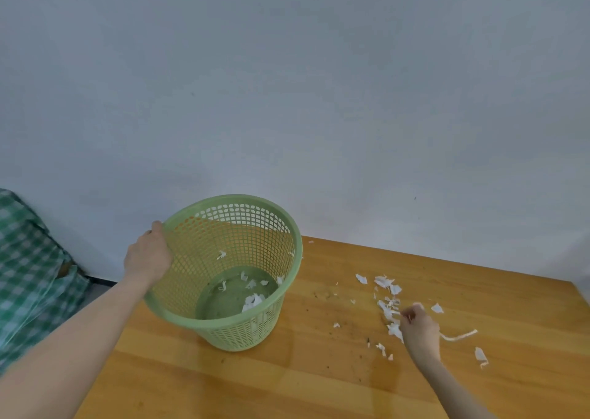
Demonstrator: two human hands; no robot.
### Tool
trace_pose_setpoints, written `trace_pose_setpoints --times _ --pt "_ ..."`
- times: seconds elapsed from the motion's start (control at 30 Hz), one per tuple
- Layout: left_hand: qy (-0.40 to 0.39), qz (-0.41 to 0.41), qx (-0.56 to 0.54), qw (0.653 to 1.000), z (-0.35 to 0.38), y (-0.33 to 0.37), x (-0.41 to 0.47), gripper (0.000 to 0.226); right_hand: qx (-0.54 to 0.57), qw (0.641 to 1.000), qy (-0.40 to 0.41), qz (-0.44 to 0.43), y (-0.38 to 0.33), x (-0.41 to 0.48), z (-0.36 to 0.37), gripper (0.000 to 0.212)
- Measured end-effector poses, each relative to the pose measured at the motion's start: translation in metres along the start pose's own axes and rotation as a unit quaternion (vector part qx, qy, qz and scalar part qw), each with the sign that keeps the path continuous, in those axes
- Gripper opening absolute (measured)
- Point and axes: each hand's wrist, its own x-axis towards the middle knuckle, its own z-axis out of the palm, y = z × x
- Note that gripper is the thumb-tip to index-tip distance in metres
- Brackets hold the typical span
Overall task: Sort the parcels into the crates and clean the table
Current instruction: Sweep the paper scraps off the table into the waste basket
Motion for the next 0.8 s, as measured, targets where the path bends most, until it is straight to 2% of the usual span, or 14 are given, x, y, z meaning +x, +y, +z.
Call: trace_pose_setpoints --times 0.1,0.17,0.27,0.4,0.6,0.7,0.77,0.8 --pt "-0.003 -0.005 0.006 1.0 -0.002 0.002 -0.004 0.027 0.097 0.993 0.05 -0.052 -0.055 0.005 -0.029 0.014" --pt "-0.003 -0.006 0.009 1.0 -0.003 0.003 -0.005 0.027 0.171 0.979 0.047 -0.098 -0.1 0.001 -0.049 0.016" --pt "-0.008 -0.012 0.007 1.0 -0.005 0.003 -0.006 0.029 0.24 0.949 0.031 -0.202 -0.166 -0.022 -0.071 0.019" --pt "-0.011 -0.014 -0.006 1.0 -0.007 0.0 -0.007 0.029 0.277 0.887 -0.008 -0.368 -0.224 -0.066 -0.063 0.027" --pt "-0.008 -0.006 -0.012 1.0 -0.008 0.004 -0.009 0.024 0.136 0.815 -0.134 -0.547 -0.238 -0.097 0.009 0.02" --pt "-0.006 -0.004 -0.006 1.0 -0.008 0.009 -0.009 0.026 0.002 0.808 -0.211 -0.551 -0.232 -0.099 0.036 0.029" --pt "-0.005 -0.005 -0.002 1.0 -0.008 0.009 -0.009 0.028 -0.124 0.802 -0.215 -0.543 -0.233 -0.099 0.043 0.034" --pt "-0.004 -0.005 0.001 1.0 -0.008 0.009 -0.009 0.03 -0.153 0.799 -0.21 -0.542 -0.234 -0.099 0.043 0.035"
